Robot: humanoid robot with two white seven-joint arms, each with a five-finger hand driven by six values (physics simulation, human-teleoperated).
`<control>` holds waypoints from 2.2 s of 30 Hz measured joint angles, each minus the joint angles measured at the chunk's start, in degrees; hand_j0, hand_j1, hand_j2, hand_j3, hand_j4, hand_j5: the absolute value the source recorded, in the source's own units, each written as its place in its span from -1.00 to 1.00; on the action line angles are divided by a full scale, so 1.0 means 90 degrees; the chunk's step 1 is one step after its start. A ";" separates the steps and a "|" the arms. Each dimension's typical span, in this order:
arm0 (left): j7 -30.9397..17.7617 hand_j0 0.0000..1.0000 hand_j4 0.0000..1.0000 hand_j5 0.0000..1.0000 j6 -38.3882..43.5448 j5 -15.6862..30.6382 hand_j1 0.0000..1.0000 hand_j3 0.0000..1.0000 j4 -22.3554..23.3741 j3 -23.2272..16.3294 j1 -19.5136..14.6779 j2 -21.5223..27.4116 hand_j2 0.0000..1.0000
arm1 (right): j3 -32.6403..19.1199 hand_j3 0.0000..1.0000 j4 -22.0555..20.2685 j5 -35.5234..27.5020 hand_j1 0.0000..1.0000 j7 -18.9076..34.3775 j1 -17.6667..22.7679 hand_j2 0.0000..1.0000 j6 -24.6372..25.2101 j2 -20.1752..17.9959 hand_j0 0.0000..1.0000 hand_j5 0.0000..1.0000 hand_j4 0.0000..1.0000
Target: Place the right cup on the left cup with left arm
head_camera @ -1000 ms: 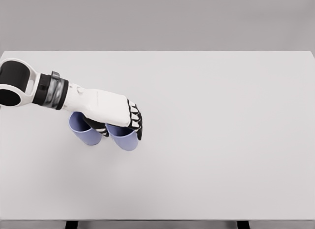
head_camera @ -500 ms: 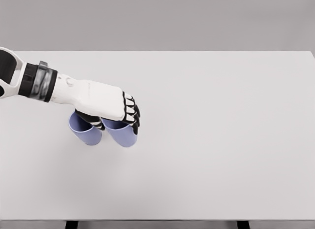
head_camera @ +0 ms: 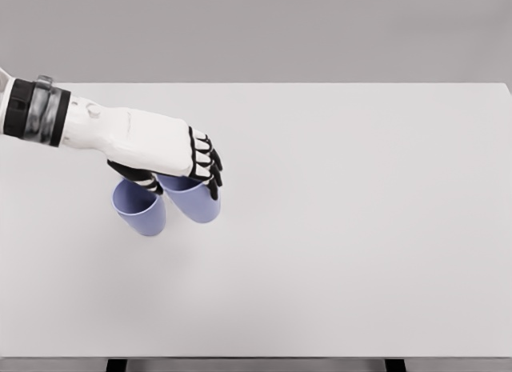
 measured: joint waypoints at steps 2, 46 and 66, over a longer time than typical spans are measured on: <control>0.0001 0.47 0.47 0.47 -0.0001 0.0049 0.47 0.47 -0.0001 -0.0001 -0.0049 0.0057 0.47 | 0.0000 1.00 -0.0001 0.0000 1.00 0.0000 0.0000 1.00 0.0000 0.0000 1.00 1.00 1.00; -0.0001 0.47 0.47 0.47 -0.0002 0.0255 0.47 0.47 0.0106 -0.0057 -0.0498 0.1175 0.47 | 0.0000 1.00 -0.0001 0.0000 1.00 0.0000 0.0000 1.00 0.0000 0.0000 1.00 1.00 1.00; -0.0001 0.47 0.47 0.47 -0.0002 0.0226 0.47 0.47 0.0207 -0.0176 -0.0420 0.1443 0.47 | 0.0000 1.00 -0.0001 0.0000 1.00 0.0000 0.0000 1.00 0.0000 0.0000 1.00 1.00 1.00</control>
